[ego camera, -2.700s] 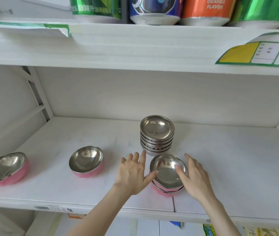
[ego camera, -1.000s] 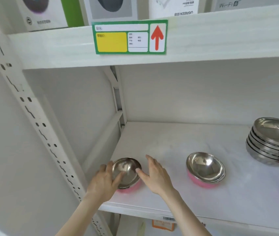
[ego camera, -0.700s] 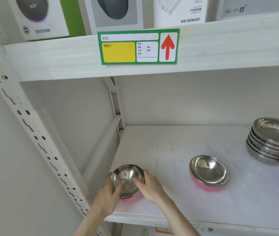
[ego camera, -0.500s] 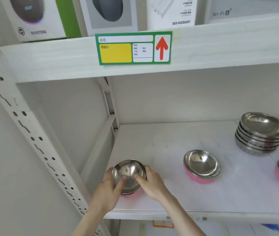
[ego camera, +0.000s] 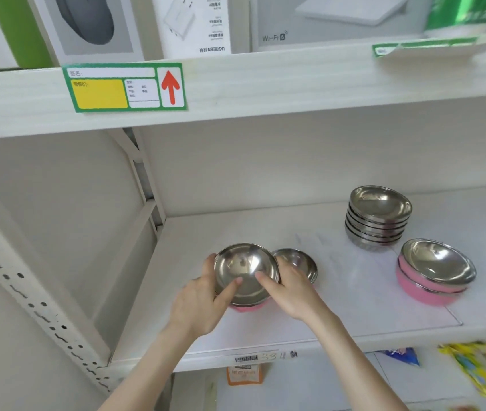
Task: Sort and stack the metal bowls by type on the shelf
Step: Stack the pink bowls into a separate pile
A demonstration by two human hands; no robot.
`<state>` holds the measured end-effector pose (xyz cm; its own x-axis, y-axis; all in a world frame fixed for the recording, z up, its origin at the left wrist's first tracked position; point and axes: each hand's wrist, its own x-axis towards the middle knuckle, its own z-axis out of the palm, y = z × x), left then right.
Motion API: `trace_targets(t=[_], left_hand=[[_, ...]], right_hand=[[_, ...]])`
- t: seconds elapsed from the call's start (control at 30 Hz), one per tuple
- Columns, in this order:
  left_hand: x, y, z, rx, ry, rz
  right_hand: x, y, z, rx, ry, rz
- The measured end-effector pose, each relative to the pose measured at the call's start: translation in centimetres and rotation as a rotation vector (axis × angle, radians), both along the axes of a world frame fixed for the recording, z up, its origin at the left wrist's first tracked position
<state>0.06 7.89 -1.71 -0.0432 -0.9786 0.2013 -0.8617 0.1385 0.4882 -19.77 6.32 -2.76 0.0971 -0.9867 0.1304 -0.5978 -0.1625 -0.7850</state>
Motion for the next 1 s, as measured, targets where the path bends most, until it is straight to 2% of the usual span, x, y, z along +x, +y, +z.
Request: trace_targets(t=[0.33, 0.57, 0.77, 1.0], left_hand=[[-13.8, -0.8, 2.3, -0.064, 0.053, -0.016], [-25.4, -1.1, 3.0, -0.058, 0.090, -0.033], [-33.2, -2.0, 2.5, -0.029, 0.033, -0.075], [-38.3, -3.5, 0.8, 0.029, -0.002, -0.149]], right_hand=[[-14.1, -1.3, 2.9, -0.103, 0.169, -0.038], [-25.5, -1.5, 4.5, -0.137, 0.207, -0.032], [-33.2, -1.5, 3.5, -0.070, 0.188, -0.104], [-38.0, -1.6, 1.3, 0.030, 0.133, -0.161]])
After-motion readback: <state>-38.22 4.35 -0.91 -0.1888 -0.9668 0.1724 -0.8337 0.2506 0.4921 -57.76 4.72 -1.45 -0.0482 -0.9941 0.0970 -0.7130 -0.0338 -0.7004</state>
